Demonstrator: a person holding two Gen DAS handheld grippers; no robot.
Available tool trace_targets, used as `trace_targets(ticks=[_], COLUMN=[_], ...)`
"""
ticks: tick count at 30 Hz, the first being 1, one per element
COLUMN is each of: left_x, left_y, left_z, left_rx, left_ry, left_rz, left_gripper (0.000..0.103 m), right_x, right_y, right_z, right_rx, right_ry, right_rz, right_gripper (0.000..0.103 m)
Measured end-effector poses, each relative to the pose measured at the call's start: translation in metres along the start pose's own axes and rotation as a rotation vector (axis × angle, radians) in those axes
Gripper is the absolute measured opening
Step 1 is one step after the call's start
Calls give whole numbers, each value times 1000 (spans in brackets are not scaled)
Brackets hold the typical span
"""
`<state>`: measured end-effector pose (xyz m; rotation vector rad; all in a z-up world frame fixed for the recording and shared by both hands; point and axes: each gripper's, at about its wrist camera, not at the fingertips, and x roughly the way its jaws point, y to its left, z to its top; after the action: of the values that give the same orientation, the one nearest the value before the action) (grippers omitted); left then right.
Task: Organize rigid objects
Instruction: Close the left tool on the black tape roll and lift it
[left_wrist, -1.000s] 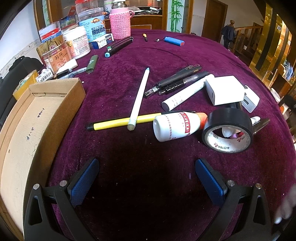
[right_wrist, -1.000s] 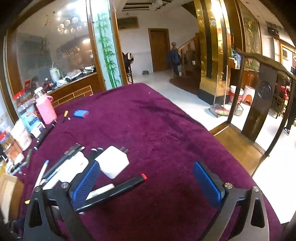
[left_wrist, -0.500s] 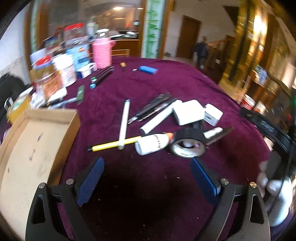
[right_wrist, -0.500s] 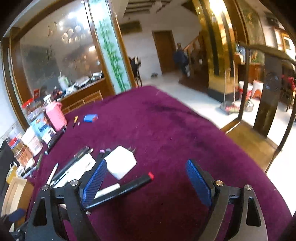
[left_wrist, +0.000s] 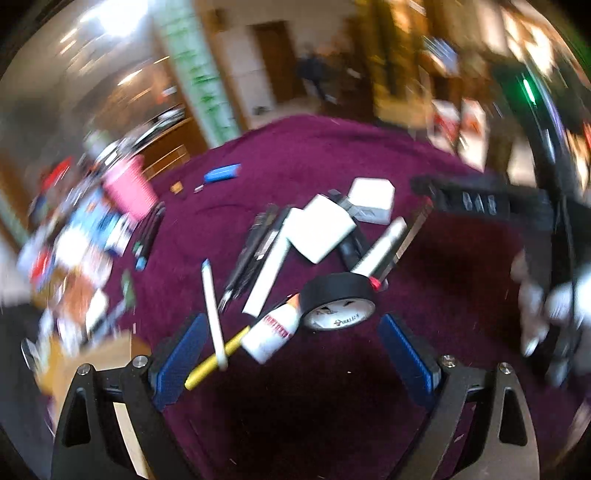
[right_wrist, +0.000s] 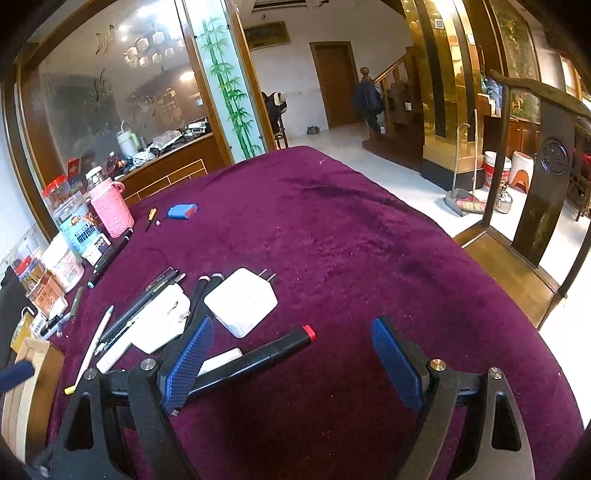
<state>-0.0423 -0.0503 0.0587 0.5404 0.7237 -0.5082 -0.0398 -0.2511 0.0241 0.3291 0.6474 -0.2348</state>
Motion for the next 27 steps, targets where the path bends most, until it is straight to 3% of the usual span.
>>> trace_targets(ticks=[3,5,14,17,19,21,22,23,27], left_x=[10,16,45,47,41,35,32,30,27], left_y=[-11,-10,-4,-11,-19,-21,-21,-22,-35], left_z=[6,10,26,23,20,19,18,17,8], left_rx=[138,176,214,212,232,233,219,211,247], left_ry=[42,55,112,153,154,155,167,173,181], left_rz=[-54,-95,-224,-324,-340,-365,-401,-426,-407], left_gripper=[78,78,78,78,71,56,56,42,38], right_x=[1,3,13,16,16,16,17,17,19], right_y=[-1,-1,-6,-7,-7,-7,-8,-8,-8], right_z=[0,1,-1,-1,0,-1,-1,-1,-1], right_rx=[3,2,22,34,38,41,42,44,52], right_ry=[8,18,71,87,90,97,101,104,111], right_rz=[-4,-5,4,5,6,8,8,8,9], right_gripper=[90,90,90,90,90,90,90,90,90])
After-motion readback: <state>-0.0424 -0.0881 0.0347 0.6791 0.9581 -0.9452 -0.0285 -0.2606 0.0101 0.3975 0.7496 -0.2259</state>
